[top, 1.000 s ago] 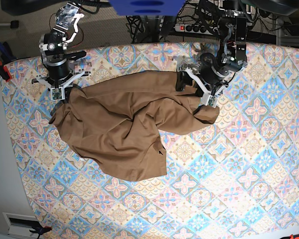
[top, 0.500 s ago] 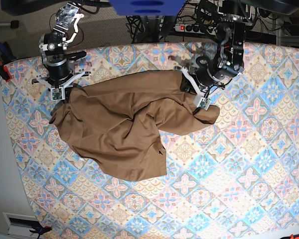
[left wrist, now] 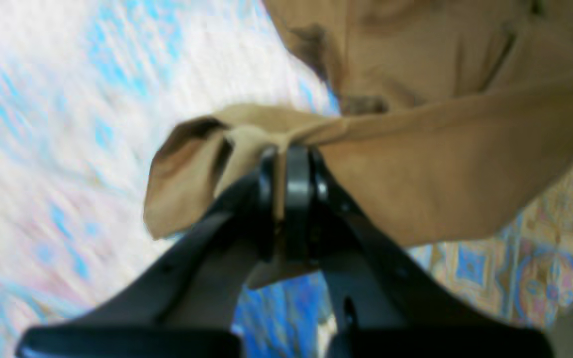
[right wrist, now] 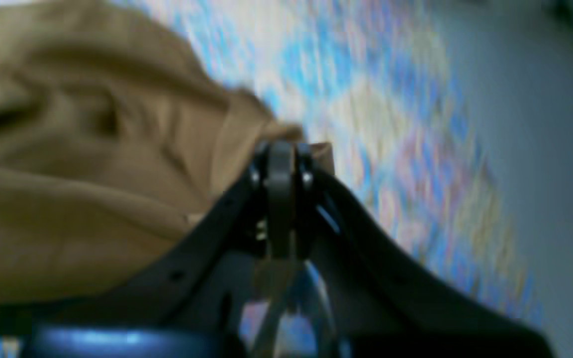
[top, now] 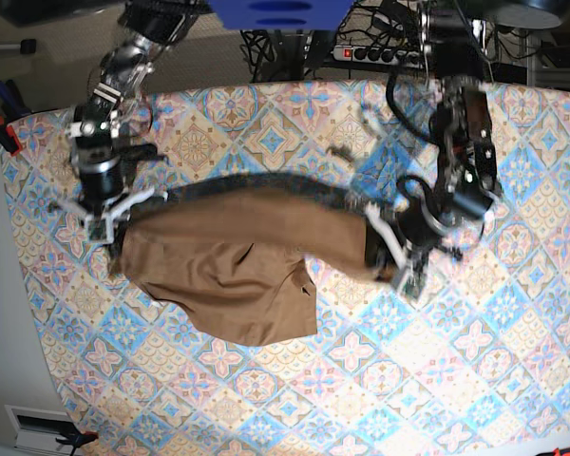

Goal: Layout the t-shirt on the table in an organized manner, then fold the t-shirt properly
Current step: 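Lift the shirt with both grippers and swing it across the table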

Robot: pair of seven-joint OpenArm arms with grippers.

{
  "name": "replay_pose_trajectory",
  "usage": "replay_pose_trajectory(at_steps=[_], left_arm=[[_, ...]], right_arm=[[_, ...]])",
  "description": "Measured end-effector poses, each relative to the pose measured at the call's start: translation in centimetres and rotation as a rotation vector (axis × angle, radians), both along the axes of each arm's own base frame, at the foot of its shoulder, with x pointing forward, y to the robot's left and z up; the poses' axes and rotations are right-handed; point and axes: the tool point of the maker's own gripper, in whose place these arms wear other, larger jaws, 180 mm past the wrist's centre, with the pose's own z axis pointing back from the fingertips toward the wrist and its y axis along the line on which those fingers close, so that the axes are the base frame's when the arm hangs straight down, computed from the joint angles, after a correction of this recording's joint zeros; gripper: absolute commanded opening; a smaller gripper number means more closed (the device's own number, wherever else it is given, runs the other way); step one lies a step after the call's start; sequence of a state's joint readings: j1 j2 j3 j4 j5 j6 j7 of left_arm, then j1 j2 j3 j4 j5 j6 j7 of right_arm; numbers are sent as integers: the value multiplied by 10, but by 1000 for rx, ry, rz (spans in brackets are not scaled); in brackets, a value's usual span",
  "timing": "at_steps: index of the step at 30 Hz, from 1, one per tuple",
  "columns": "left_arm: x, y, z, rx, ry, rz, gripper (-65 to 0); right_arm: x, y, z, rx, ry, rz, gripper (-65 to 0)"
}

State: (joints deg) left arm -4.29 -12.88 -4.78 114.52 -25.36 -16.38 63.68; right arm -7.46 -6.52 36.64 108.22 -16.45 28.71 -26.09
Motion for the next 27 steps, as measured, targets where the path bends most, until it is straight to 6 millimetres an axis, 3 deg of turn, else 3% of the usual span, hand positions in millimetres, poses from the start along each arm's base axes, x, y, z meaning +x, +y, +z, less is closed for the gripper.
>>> replay_pose_trajectory(at_steps=[2, 5, 9, 13, 15, 20, 24, 27], left_arm=[[15, 0, 16, 10, -34, -6, -650], [42, 5, 26, -6, -44, 6, -650], [77, 23, 37, -7, -42, 66, -650], [115, 28, 63, -27, -61, 84, -650], [130, 32, 82, -33, -90, 89, -650], [166, 50, 113, -44, -99, 134, -650], [195, 45, 140, -62, -140, 127, -650], [212, 48, 152, -16, -160, 126, -650]], right_arm=[[10, -15, 6, -39, 35, -26, -650], [36, -38, 34, -83, 33, -84, -650], [80, -35, 97, -136, -62, -23, -650], [112, -28, 135, -207, -90, 16, -650], [128, -17, 142, -201, -98, 51, -650], [158, -8, 109, -140, 31, 93, -650], [201, -7, 159, -84, -59, 107, -650], [222, -4, 173, -49, -71, 127, -650]])
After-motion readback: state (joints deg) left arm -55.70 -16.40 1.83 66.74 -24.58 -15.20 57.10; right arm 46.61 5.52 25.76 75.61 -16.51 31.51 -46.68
